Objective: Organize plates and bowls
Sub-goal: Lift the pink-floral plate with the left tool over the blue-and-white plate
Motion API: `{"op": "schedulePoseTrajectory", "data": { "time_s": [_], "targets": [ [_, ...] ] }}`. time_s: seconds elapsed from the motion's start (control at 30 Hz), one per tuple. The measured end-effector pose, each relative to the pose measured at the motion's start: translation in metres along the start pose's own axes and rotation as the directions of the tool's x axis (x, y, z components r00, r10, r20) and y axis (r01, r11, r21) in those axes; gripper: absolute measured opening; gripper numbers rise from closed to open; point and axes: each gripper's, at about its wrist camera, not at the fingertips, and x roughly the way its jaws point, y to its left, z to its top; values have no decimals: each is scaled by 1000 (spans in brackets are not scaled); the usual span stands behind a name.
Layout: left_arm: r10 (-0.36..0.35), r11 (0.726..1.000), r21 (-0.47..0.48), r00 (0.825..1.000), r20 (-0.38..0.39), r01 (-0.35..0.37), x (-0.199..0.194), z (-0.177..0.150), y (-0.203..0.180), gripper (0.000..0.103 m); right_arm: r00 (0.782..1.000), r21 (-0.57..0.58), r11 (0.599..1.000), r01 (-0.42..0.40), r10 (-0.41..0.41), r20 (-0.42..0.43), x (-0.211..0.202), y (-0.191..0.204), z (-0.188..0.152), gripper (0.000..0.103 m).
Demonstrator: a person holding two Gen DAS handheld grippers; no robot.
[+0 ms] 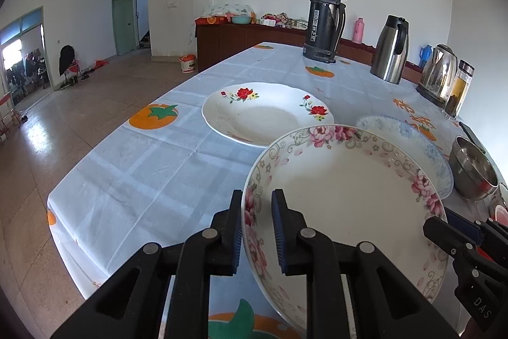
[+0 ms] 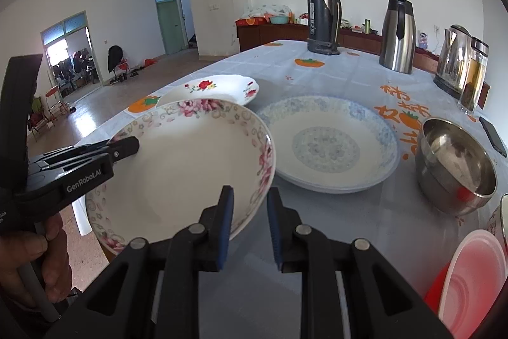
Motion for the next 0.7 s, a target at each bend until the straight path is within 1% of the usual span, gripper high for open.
{"op": "schedulePoseTrajectory", "data": {
  "time_s": [0.5, 0.7],
  "targets": [
    [-9, 1000, 31, 999, 43, 8, 1, 19, -17, 19, 999, 17, 999, 29, -29, 41, -4, -13, 11, 22],
    [-19, 999, 51, 998, 61, 15, 4, 25, -27, 19, 997, 27, 998, 52, -53, 51, -5, -20, 13, 22]
  ]
}}
